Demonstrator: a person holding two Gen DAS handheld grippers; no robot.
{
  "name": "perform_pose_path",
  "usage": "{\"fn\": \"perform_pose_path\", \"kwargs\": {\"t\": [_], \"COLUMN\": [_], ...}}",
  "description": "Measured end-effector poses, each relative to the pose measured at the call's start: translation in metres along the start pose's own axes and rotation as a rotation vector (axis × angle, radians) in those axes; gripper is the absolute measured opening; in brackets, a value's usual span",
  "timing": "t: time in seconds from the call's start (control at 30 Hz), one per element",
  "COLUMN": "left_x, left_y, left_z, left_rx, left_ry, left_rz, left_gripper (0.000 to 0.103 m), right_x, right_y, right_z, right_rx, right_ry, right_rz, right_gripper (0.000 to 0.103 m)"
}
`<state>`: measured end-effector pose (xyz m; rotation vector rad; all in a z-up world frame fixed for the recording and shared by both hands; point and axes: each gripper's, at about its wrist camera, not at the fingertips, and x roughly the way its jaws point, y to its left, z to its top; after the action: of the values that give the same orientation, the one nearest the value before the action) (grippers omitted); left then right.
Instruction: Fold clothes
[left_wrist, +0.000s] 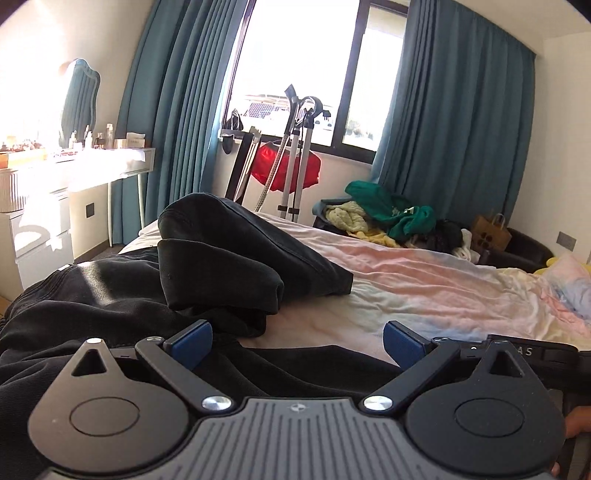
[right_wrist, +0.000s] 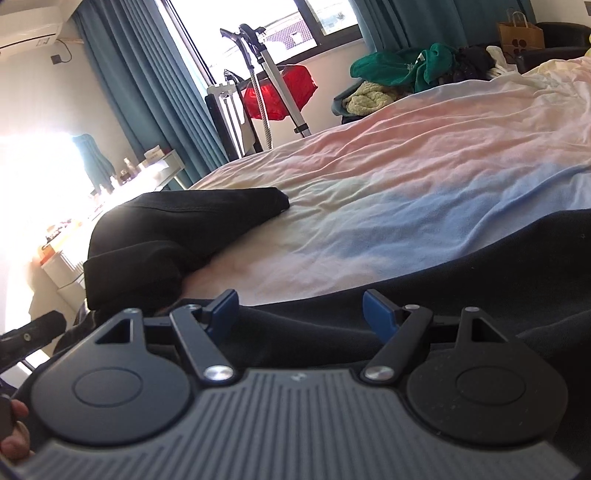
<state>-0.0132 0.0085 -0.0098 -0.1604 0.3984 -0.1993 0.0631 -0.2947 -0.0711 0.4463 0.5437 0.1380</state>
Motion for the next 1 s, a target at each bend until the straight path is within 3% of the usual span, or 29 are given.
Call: {"fn": "perform_pose_path", "kwargs": {"t": [0.1, 0.2, 0.27, 0.43, 0.47, 0.53, 0.6, 0.63, 0.8, 1.0], "left_x": [-0.005, -0.006, -0.002, 0.008, 0.009, 0.013, 0.015, 0.015, 0.008, -0.009], "left_y": [0.013, 0.031, 0.042, 0.067, 0.071, 0.08, 0.087, 0.092, 0.106, 0.11], "left_z": [0.0, -0.002, -0.003, -0.005, -0.006, -0.008, -0.008, -0.007, -0.006, -0.003], "left_rx": [-0.048, -0.076, -0.094, -0.168, -0.179, -0.201, -0.231, -0.254, -0.346, -0.395], "left_ry": [-0.056, -0.128, -0.136, -0.158, -0.163, -0.171, -0.172, -0.174, -0.182, -0.192], "left_rz": [-0.061, -0.085, -0.094, -0.116, -0.118, -0.122, -0.132, -0.137, -0.167, -0.222], "left_gripper": [0.1, 0.1, 0.1, 0.1, 0.1, 0.098, 0.098, 0.098, 0.096, 0.095], "right_x": [0.038, 0.096, 0.137, 0.215, 0.225, 0.24, 0.24, 0.235, 0.173, 0.051], "right_y": [0.013, 0.021, 0.029, 0.063, 0.069, 0.078, 0.084, 0.088, 0.103, 0.096], "right_z": [0.02, 0.035, 0.039, 0.044, 0.045, 0.047, 0.047, 0.048, 0.068, 0.118], "right_rx": [0.039, 0.164, 0.25, 0.325, 0.311, 0.289, 0.282, 0.268, 0.17, 0.003], "right_ry": [0.017, 0.074, 0.117, 0.142, 0.136, 0.127, 0.09, 0.06, -0.119, -0.393], "right_rz": [0.048, 0.107, 0.14, 0.126, 0.098, 0.037, 0.014, 0.01, -0.068, -0.219], "right_gripper": [0.077, 0.071, 0.071, 0.069, 0.065, 0.027, 0.01, 0.008, 0.006, 0.006]}}
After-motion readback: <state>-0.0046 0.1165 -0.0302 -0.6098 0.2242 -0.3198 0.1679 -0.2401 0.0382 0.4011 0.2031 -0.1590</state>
